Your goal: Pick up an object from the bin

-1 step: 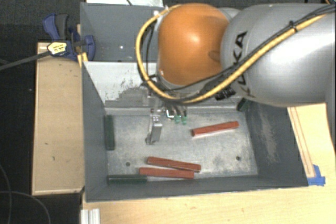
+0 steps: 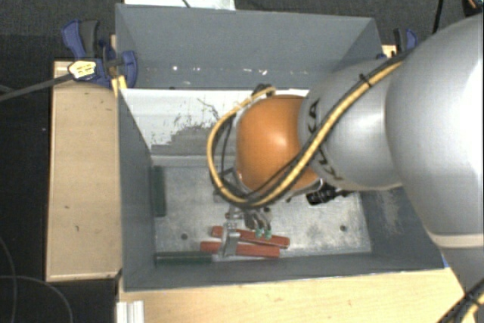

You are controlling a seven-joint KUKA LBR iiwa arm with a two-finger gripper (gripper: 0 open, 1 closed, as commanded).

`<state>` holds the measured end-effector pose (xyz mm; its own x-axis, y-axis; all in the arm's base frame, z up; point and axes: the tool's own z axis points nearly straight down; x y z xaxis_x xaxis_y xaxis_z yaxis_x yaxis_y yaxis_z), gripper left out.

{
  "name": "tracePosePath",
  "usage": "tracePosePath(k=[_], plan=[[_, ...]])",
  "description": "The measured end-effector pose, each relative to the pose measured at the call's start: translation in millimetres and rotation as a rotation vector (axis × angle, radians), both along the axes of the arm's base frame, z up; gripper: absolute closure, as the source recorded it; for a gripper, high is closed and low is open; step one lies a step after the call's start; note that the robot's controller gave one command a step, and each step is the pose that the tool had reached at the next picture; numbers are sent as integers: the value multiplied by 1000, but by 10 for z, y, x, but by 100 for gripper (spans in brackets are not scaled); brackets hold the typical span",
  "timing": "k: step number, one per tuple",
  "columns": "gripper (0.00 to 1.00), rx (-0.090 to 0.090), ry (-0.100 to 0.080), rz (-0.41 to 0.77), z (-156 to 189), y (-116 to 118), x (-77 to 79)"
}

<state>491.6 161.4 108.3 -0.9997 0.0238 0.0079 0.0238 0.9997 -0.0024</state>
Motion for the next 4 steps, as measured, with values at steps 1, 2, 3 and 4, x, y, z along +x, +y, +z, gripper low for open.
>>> tracePosePath(k=[1, 2, 3, 4], plan=[[0, 0, -6, -109, -377, -642, 68], [100, 4, -10, -110, -358, -609, 75], [0, 3, -10, -114, -359, -613, 78], [100, 3, -10, -112, -361, -612, 76]])
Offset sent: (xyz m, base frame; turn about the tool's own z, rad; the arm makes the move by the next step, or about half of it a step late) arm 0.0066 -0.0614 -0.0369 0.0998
